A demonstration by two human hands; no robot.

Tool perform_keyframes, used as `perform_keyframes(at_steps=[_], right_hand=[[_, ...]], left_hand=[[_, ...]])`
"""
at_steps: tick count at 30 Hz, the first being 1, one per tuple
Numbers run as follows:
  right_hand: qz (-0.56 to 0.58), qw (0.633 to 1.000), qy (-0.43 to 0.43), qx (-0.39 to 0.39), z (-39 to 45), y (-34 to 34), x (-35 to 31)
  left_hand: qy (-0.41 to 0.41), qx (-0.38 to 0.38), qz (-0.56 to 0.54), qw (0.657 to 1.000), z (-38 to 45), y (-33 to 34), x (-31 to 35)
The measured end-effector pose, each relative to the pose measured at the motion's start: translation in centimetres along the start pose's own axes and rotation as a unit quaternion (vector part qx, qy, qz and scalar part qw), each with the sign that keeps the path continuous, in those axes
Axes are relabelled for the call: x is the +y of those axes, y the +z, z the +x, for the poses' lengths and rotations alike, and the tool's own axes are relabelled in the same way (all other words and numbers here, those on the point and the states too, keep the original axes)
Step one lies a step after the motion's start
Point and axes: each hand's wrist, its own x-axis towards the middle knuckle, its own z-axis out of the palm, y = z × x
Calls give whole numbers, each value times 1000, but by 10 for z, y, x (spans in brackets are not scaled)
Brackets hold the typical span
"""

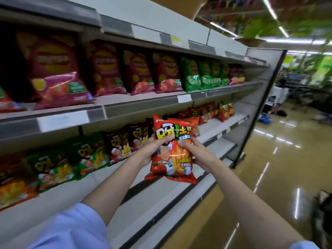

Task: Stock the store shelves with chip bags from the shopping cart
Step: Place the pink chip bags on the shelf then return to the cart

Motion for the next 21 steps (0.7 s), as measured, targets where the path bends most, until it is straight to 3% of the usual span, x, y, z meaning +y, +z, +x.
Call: perform_keyframes(at_steps=[7,16,21], right_hand=[[20,997,51,51,45,-69,47],[51,991,101,76,98,-174,109],[37,993,100,51,139,-257,119]], left_hand=[[-45,-74,0,996,90,42,-37],[-95,-87,14,992,190,117,-95],[-84,-71,9,994,258,174,-107]])
